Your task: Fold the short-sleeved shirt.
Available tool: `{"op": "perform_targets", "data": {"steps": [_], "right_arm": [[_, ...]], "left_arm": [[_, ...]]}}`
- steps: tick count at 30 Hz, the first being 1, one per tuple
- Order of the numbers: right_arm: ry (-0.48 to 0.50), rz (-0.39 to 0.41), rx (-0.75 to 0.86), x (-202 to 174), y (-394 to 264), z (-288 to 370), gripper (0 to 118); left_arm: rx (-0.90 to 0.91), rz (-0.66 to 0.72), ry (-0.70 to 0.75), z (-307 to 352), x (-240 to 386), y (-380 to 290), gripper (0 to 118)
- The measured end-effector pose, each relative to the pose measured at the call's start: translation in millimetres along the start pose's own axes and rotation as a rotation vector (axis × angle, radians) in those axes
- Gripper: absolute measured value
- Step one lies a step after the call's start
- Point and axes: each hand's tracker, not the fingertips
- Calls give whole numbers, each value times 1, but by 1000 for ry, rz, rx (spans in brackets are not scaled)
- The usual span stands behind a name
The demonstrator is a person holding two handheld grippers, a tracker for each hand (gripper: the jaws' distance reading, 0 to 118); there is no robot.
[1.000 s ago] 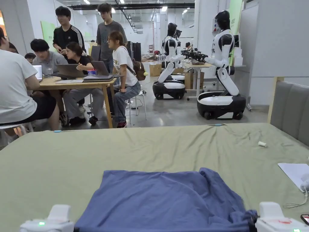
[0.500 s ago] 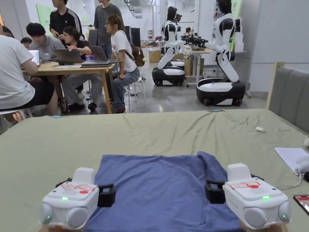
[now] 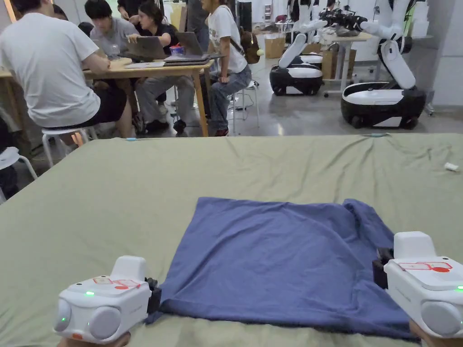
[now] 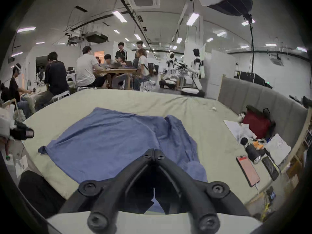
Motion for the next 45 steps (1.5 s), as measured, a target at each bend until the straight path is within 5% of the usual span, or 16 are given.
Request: {"op": "perform_targets", "data": {"steps": [2,3,4,5,6,12,16,26,27,30,31,36,39,41,44,45], "right_arm": [[-5,1,-13,0,-8,-7,0],[-9,2,-20,-1,-9,-7,0],[-8,5,-22,-2,-11,-8,0],[-6,14,-25,-10,-6,0,0],[-5,22,-29,-12,-8,-1,0],[1,45,-45,-11,-16,0,0],[-22,43,-53,2,-17,4,0],[-73,30,-50,58,-26,26,1],[-64,26,-51,67,-30,27,9],[-95,61,-128,79,-43,28,106],[-92,70,-114,82,-49,31,118],[-69,61,-183,98,-85,23,117],[0,-13,-231,104,-104,7,79],[7,-6,-241,100,-104,4,37],[42,-54,-275,105,-114,-7,7],[55,-76,-270,110,-118,-13,6]], "left_arm": [[-10,-24,-1,1,-4,-17,2],[-10,-32,6,4,-7,-23,23],[-17,-43,5,3,-8,-27,73],[-37,-60,0,-4,-8,-30,102],[-41,-72,2,-8,-8,-33,113],[-58,-10,-52,-49,-15,-27,89],[-137,-29,-87,-74,-18,-27,11],[-142,-18,-75,-53,-8,-3,2],[-132,-14,-69,-49,-3,2,2],[-123,9,-53,-51,4,10,2],[-117,17,-49,-50,7,13,2],[-112,47,-58,-50,14,18,2],[-115,51,-55,-46,14,19,2],[-120,43,-57,-44,15,19,2],[-131,23,-54,-47,14,19,2],[-137,35,-68,-46,12,19,2]]}}
